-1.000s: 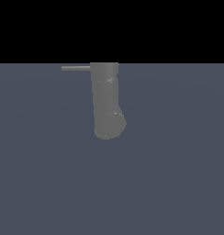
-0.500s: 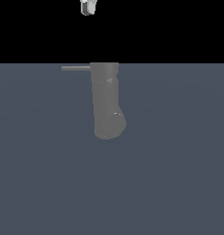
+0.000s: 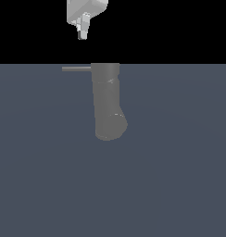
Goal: Turn on the faucet by rotating a designated handle.
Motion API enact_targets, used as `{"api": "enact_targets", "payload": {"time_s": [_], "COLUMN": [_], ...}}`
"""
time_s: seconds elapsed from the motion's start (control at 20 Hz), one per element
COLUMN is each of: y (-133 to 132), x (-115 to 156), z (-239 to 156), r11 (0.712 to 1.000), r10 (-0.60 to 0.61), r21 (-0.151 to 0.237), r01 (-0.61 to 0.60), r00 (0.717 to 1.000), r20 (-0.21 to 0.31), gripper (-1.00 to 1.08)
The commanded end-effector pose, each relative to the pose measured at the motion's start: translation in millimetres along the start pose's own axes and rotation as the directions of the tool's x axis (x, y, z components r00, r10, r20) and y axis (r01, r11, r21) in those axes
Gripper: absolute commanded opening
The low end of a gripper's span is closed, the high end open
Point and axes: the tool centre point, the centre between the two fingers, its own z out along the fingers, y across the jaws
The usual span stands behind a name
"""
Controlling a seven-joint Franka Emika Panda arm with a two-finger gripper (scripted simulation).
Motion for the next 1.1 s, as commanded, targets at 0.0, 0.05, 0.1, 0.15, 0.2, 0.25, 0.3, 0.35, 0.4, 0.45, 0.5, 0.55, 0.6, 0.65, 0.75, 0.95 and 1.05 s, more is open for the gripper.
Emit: {"api": "enact_targets", "payload": {"time_s": [0.0, 0.05, 0.1, 0.15, 0.2, 0.25, 0.3, 0.35, 0.4, 0.45, 0.5, 0.55, 0.6, 0.65, 0.75, 0.95, 1.05], "y": [-13.2, -18.2, -23.2, -28.2, -33.1, -38.0, -42.8, -47.7, -52.4, -56.8, -61.0, -64.9, -68.5, -71.9, -77.9, -87.1, -90.2], "x": [0.5, 0.6, 0.6, 0.6, 0.5, 0.4, 0.2, -0.1, -0.4, -0.8, -1.1, -1.6, -2.0, -2.4, -3.3, -5.0, -5.6], "z": [11.5, 16.2, 20.8, 25.5, 30.2, 34.9, 39.6, 44.3, 48.9, 53.4, 57.6, 61.5, 65.2, 68.7, 74.9, 84.4, 87.7], "r11": [0.998, 0.996, 0.994, 0.991, 0.988, 0.984, 0.979, 0.974, 0.969, 0.963, 0.957, 0.952, 0.946, 0.941, 0.931, 0.914, 0.907], "r10": [0.062, 0.086, 0.11, 0.134, 0.157, 0.18, 0.203, 0.226, 0.248, 0.268, 0.288, 0.306, 0.322, 0.338, 0.365, 0.405, 0.419], "r21": [-0.003, -0.004, -0.005, -0.006, -0.006, -0.006, -0.005, -0.004, -0.003, -0.001, 0.001, 0.003, 0.006, 0.008, 0.014, 0.024, 0.028], "r01": [-0.062, -0.086, -0.11, -0.134, -0.157, -0.181, -0.204, -0.226, -0.248, -0.269, -0.288, -0.306, -0.323, -0.339, -0.366, -0.406, -0.419], "r00": [0.998, 0.996, 0.994, 0.991, 0.987, 0.983, 0.978, 0.973, 0.967, 0.961, 0.955, 0.949, 0.943, 0.937, 0.926, 0.907, 0.899], "r20": [-0.01, -0.015, -0.02, -0.026, -0.032, -0.038, -0.045, -0.052, -0.059, -0.066, -0.072, -0.079, -0.085, -0.091, -0.101, -0.118, -0.123], "gripper": [-1.0, -1.0, -1.0, -1.0, -1.0, -1.0, -1.0, -1.0, -1.0, -1.0, -1.0, -1.0, -1.0, -1.0, -1.0, -1.0, -1.0]}}
